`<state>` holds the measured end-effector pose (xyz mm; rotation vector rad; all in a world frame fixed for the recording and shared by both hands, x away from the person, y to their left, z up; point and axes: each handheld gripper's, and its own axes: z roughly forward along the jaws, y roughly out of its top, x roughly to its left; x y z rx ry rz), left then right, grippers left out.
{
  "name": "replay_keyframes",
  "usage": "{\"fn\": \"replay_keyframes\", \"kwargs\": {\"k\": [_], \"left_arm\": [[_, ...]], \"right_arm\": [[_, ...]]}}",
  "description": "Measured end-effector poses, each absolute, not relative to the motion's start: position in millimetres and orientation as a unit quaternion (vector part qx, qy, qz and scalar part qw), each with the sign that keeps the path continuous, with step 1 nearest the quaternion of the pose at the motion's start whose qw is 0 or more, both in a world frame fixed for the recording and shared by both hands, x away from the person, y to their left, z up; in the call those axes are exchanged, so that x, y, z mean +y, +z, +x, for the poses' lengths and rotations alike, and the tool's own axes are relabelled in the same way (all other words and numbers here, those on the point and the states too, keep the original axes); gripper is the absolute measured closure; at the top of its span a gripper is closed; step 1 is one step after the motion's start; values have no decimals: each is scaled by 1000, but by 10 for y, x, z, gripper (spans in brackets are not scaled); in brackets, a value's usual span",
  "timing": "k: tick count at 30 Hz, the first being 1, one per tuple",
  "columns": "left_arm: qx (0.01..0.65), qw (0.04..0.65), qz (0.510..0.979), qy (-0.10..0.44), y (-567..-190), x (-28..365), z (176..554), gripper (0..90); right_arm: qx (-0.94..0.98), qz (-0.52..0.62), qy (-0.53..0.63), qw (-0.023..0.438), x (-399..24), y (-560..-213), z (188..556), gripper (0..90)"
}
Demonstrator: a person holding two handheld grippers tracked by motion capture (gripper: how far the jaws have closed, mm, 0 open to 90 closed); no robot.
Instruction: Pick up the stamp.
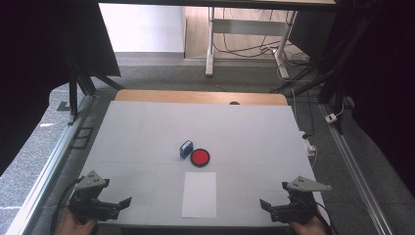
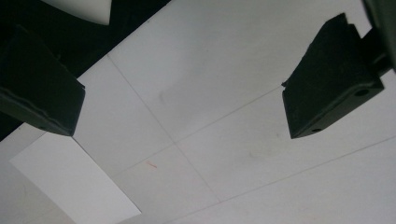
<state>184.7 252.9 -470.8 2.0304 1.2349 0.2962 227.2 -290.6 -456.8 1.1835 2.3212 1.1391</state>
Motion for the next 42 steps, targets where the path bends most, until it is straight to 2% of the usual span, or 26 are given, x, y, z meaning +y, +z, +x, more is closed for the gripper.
{"fn": "replay_keyframes", "kwargs": {"k": [6,25,42], "left_arm": [[466,376,791,126,-4683,2512,1875,0],[425,391,810,99,-4744,2374,2148,0],[407,394,818,101,-4774,2267,2433,0]], "right_arm": [[807,413,396,148,-2907,-4568,2273,0],[809,409,394,151,-2900,-4567,2269,0],[810,409,394,149,-2901,-4568,2272,0]]}}
